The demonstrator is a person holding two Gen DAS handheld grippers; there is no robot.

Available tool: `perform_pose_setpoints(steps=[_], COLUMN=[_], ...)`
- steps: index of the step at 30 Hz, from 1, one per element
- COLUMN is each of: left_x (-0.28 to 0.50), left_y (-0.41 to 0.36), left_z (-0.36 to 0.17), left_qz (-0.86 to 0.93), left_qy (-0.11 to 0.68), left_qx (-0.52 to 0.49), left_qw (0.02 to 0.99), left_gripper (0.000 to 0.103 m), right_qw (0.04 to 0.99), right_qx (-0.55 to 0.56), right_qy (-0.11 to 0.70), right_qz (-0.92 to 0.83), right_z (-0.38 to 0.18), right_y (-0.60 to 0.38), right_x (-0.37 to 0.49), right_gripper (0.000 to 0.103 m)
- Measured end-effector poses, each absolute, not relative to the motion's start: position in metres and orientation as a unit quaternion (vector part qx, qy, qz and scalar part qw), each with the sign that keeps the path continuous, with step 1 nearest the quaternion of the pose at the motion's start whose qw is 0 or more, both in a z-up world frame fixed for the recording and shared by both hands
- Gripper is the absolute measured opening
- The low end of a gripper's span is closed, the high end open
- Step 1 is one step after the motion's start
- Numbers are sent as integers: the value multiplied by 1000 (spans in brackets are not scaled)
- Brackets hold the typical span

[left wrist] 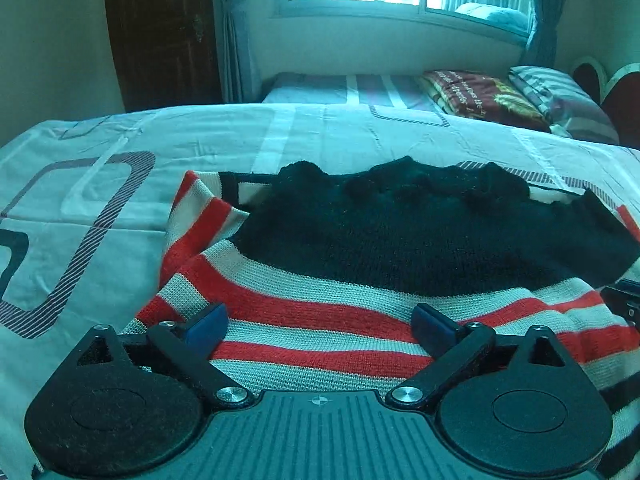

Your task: Fold small clothes

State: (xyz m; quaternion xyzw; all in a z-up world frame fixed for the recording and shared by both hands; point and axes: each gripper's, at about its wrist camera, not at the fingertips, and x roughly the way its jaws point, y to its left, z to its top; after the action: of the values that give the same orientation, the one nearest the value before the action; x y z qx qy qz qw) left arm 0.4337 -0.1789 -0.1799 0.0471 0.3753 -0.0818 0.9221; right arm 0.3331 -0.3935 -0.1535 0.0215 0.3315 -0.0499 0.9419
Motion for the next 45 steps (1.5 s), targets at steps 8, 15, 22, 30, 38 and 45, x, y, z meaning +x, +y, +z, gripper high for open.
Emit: perform_pose_setpoints(steps=[8, 15, 22, 30, 38, 45], left_x=[434, 443, 404, 368, 361, 362], left_y=[-183, -183, -172, -154, -125, -114], left_z=[-182, -174, -149, -159, -175, -178], left_qz=[-72, -85, -119, -136, -128, -125], left_qy=[373, 394, 356, 348, 363, 381], left_qx=[62, 81, 97, 111, 104, 82], left_qw=[923, 911, 922, 921, 917, 913], left_gripper=[103, 103, 103, 103, 103, 103], right_qw=[946, 930, 935, 935, 922, 916], right_qx=[19, 22, 67, 48, 16, 24], right_qy=[315, 357, 338, 346, 369, 381], right_qz=[-68, -79, -81, -61, -117, -127], right_z=[-158, -146, -115, -124, -146, -147], right_y=[-386, -383, -360, -314, -338, -358], right_x=[327, 340, 307, 282, 257, 245], right_gripper=[26, 26, 34, 34, 33, 33])
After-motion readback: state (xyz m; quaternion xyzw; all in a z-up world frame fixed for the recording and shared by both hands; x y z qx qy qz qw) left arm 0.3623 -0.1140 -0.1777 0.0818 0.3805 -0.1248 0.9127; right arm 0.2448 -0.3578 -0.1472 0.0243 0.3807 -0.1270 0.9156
